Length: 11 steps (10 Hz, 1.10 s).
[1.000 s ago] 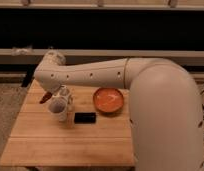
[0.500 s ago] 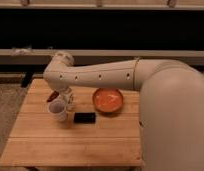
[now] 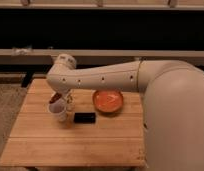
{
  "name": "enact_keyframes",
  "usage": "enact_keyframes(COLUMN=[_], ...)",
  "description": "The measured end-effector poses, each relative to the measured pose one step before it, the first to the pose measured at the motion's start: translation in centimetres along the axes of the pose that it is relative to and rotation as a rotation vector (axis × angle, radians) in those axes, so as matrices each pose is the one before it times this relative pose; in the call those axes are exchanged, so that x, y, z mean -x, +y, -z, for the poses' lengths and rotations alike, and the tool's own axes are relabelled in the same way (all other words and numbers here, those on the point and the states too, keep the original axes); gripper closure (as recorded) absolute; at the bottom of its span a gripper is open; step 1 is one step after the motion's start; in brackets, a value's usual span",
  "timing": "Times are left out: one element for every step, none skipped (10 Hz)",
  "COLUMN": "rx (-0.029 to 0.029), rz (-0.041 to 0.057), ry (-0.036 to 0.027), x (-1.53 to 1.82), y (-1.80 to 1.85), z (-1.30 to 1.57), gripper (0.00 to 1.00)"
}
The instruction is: Place the pepper on the white sponge
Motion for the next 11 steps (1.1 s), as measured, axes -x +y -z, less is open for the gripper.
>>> enact_keyframes(rx=[-0.00434, -0.00522, -0.00302, -0.00246, -0.00401, -0.00174, -0.00152, -0.00058, 0.00062, 0.00061, -0.001], rz=[0.00901, 0.01029, 0.00246, 0.00164, -0.00091, -0.00287, -0.00103, -0.00085, -0.00191, 0.00571, 0.00596], ry=[0.00758, 0.00853, 0.00761, 0.00743, 0.01337, 0.02102, 0.00753, 0.00594, 0.02708, 0.01608, 0.00177], x=[0.35, 0.431, 0.155, 0.162, 0.025, -0.035, -0.001, 0.004, -0.182, 0.073, 0.181], y=[0.127, 0.097, 0.075, 0.07, 0.122, 0.215, -0.031, 0.017, 0.201, 0.025, -0.142], z=[-0.159, -0.157, -0.089, -0.119, -0.125, -0.144, -0.021, -0.036, 0.022, 0.013, 0.036], gripper=[0.96, 0.9, 0.82, 0.74, 0.62, 0.53, 0.42, 0.32, 0.23, 0.2, 0.2])
